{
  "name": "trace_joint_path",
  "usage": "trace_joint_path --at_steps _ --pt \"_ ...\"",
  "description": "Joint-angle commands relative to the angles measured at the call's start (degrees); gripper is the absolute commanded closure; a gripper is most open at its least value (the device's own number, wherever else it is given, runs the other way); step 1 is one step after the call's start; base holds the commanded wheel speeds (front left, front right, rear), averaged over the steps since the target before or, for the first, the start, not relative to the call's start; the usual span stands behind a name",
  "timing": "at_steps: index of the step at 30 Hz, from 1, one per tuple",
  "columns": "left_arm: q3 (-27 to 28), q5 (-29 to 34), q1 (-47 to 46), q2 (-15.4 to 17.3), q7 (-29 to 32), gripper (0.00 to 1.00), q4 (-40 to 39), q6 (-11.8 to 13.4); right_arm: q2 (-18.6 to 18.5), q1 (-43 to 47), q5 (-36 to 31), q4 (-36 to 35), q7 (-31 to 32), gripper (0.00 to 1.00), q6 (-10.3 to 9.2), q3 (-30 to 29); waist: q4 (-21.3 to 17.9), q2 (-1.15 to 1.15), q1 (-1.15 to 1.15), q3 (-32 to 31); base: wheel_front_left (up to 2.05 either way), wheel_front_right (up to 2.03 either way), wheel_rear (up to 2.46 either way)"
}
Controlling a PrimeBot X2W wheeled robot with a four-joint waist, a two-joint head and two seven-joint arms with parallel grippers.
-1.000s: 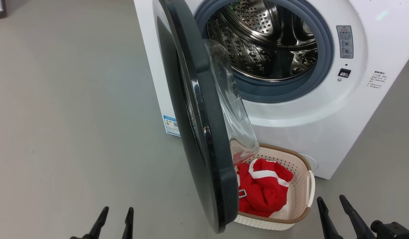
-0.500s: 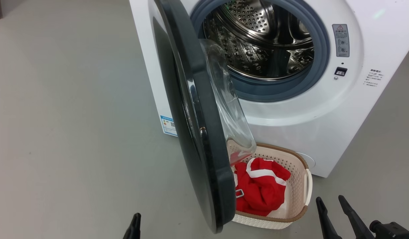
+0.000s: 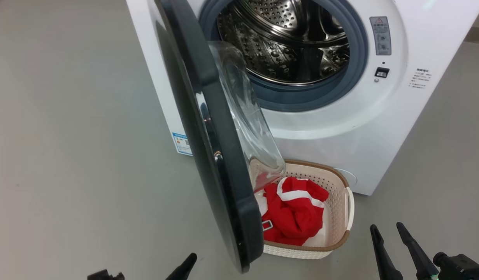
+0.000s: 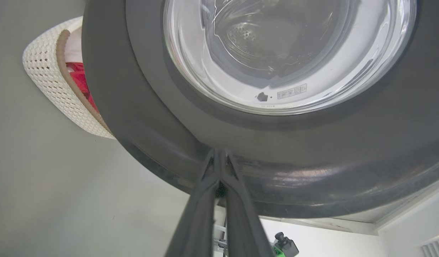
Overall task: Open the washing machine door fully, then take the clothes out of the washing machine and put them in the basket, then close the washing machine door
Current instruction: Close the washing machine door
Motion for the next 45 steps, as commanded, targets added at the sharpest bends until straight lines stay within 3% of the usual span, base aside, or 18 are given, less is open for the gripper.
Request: trace_joint_path --at_steps 1,7,18,33,45 --pt "2.3 -0.5 -1.9 0.6 0.6 1.0 -1.6 -0.3 -1.0 -2.7 0.0 -1.2 -0.4 0.0 0.01 1.6 -0.6 0.0 0.0 0.5 0.0 0.0 0.0" --pt "7.7 -2.2 -1.9 -1.8 9.6 1.0 -3.8 -0.3 -1.1 -3.0 0.1 -1.4 -0.4 0.0 0.01 1.6 -2.2 0.0 0.0 1.2 0.0 0.0 0.0" --pt "10.2 2.9 -3.2 -5.4 17.0 1.0 -4.3 -0.3 -1.1 -4.1 0.3 -1.4 -0.4 0.0 0.01 1.7 -5.6 0.0 0.0 2.6 0.0 0.0 0.0" --pt "7.2 6.7 -8.6 -6.9 15.3 1.0 -6.8 -0.3 -0.6 -6.7 0.7 -1.7 -0.4 0.0 0.01 1.2 -11.5 0.0 0.0 6.3 0.0 0.0 0.0" --pt "2.9 8.8 -15.7 -7.0 7.0 1.0 -5.7 -0.3 -0.2 -9.2 1.0 -1.8 -0.4 0.0 0.01 0.9 -16.3 0.0 0.0 9.2 0.0 0.0 0.0"
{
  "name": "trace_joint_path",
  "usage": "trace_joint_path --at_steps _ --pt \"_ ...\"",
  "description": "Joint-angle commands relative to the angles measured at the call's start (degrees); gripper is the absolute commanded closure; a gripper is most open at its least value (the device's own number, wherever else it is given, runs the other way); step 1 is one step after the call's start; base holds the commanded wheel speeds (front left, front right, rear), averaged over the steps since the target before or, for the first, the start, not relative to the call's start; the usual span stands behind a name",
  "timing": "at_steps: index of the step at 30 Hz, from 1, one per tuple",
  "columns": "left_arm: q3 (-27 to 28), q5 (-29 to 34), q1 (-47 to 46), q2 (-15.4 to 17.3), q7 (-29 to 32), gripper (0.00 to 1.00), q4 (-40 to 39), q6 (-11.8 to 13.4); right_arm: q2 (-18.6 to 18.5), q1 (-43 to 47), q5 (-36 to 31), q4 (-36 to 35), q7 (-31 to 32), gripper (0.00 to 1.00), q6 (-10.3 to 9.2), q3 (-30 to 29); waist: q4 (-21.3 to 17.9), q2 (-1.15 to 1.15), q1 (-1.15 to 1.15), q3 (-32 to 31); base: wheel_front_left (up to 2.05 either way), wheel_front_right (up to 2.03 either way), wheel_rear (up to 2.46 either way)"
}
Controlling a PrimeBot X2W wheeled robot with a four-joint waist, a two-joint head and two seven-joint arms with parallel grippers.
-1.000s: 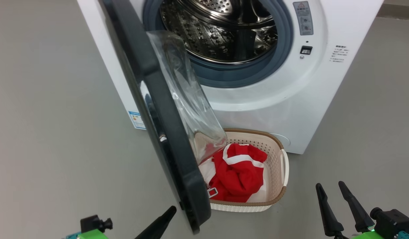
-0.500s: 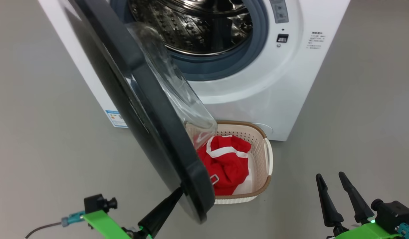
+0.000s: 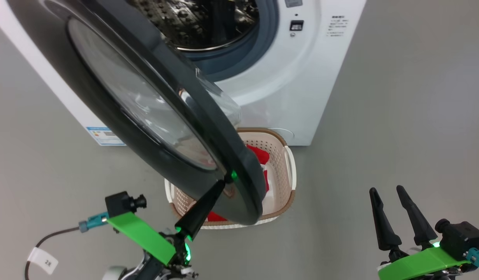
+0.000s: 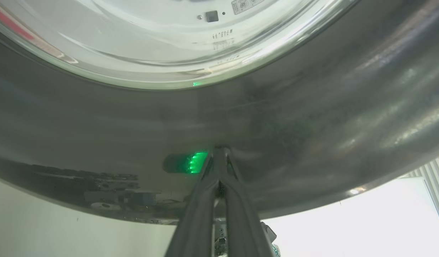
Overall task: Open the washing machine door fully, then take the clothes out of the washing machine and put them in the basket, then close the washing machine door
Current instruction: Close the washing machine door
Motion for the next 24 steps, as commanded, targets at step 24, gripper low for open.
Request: trace_joint_path --at_steps 24 --pt "-3.8 4.4 -20.2 3.0 -14.4 1.0 4.2 -0.3 1.2 -6.4 1.5 -1.3 -0.4 0.0 0.01 0.9 -11.8 0.0 0.0 8.1 0.0 0.0 0.0"
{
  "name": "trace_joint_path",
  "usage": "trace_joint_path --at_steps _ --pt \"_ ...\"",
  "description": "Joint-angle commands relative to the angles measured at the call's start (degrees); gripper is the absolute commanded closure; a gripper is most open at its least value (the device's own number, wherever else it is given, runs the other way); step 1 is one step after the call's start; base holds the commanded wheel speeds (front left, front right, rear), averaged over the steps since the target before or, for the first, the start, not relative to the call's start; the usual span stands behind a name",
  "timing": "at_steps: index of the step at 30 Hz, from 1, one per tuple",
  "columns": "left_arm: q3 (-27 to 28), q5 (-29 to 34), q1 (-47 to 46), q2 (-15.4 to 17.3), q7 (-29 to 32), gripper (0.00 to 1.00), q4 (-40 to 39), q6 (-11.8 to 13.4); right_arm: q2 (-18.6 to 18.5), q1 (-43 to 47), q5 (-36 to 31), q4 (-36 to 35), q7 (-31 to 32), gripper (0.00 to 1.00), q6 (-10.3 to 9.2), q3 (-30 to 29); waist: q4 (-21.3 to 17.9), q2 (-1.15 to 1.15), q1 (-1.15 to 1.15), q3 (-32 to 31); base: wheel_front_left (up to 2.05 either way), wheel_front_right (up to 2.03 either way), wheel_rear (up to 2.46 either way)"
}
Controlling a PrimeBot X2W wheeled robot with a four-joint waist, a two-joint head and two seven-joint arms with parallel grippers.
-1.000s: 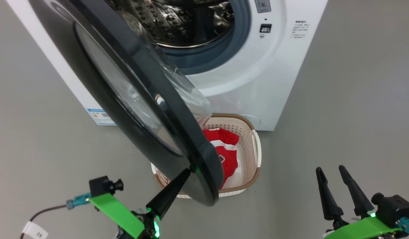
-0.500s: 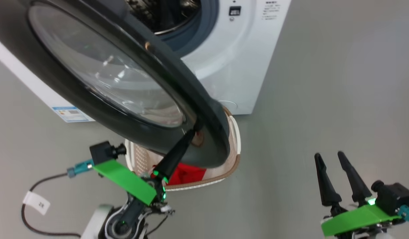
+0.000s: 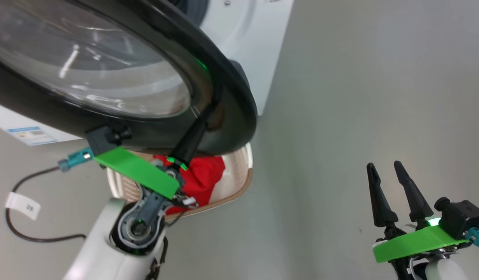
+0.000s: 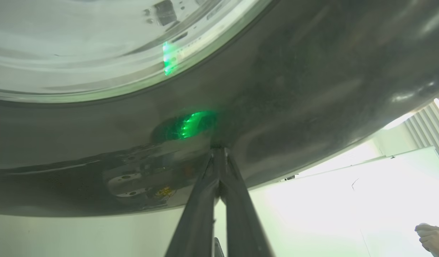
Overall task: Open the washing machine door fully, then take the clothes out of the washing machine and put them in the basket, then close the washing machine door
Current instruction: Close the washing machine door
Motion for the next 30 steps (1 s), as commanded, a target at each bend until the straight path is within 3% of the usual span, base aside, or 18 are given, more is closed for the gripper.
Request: trace_joint_path --at_steps 1,16,30 --pt "1.3 0.5 -2.6 1.4 -1.0 1.0 -1.0 -0.3 -0.2 -1.2 1.0 -1.2 -0.4 0.0 0.01 1.1 -1.8 0.0 0.0 1.1 0.0 0.0 0.0" --pt "-1.1 0.1 -10.4 6.4 -9.9 1.0 4.2 -0.3 0.1 -1.6 2.8 -0.7 -0.4 0.0 0.01 1.9 -6.8 0.0 0.0 1.4 0.0 0.0 0.0" --pt "-5.2 -1.9 -7.7 7.3 -13.0 1.0 5.1 -0.3 0.1 -0.5 1.8 -0.7 -0.4 0.0 0.01 1.3 -4.6 0.0 0.0 -0.7 0.0 0.0 0.0"
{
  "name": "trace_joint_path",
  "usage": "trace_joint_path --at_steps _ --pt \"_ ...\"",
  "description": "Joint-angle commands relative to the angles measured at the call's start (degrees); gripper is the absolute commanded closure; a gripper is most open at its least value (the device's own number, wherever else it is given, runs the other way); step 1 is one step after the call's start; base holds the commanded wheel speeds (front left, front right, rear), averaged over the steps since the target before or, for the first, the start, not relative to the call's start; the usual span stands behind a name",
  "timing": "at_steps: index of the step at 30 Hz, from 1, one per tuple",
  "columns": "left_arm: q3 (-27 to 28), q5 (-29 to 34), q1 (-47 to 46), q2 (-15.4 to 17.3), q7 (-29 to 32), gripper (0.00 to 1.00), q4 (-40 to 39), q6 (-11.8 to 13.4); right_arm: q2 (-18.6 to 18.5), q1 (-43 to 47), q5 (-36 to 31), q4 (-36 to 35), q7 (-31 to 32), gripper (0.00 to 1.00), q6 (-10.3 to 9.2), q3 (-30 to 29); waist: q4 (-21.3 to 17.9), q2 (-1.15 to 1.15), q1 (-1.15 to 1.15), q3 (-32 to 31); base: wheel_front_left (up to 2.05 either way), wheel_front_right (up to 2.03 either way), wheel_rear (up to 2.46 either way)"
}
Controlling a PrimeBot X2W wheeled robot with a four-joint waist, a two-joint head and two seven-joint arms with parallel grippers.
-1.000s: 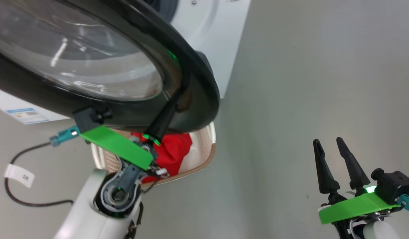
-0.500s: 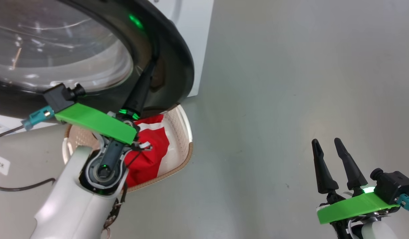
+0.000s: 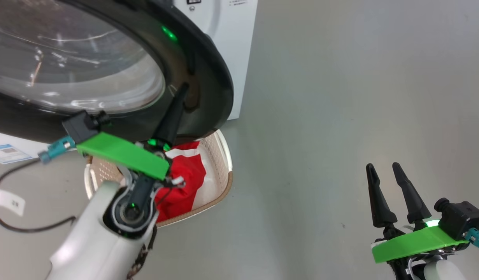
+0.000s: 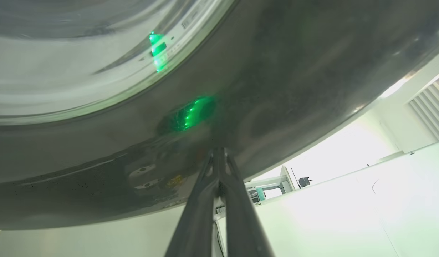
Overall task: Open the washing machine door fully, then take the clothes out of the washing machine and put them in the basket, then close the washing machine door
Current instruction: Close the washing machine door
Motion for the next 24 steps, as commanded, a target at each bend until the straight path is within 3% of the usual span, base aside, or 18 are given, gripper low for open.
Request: trace_joint_path --at_steps 1,7,12,13,16,24 --pt "1.0 -0.4 1.0 1.8 -0.9 1.0 -1.1 -0.3 -0.3 -0.2 -0.8 -1.3 -0.4 0.0 0.01 1.0 1.0 0.0 0.0 -0.8 0.0 0.0 0.0" --pt "-0.6 -0.5 4.4 2.2 -3.3 0.96 -0.9 -0.3 -0.3 0.5 -1.7 -1.2 -0.4 0.0 0.01 0.5 2.7 0.0 0.0 -2.2 0.0 0.0 0.0" --pt "-1.4 -1.0 7.7 2.4 -5.2 0.52 -1.1 -0.3 -0.4 1.3 -2.2 -1.2 -0.4 0.0 0.01 0.3 4.4 0.0 0.0 -3.6 0.0 0.0 0.0" --pt "-1.6 -0.9 8.4 2.5 -5.6 0.35 -1.1 -0.3 -0.5 1.4 -2.3 -1.2 -0.4 0.0 0.01 0.2 4.7 0.0 0.0 -3.9 0.0 0.0 0.0" --pt "-2.0 -0.9 10.5 2.6 -6.5 0.0 -1.1 -0.3 -0.8 2.0 -2.4 -1.2 -0.4 0.0 0.01 0.3 5.9 0.0 0.0 -4.5 0.0 0.0 0.0" --pt "-2.0 -0.8 16.2 3.5 -8.5 0.0 -2.0 -0.3 -1.5 3.3 -2.6 -1.3 -0.4 0.0 0.01 -0.3 9.3 0.0 0.0 -6.0 0.0 0.0 0.0"
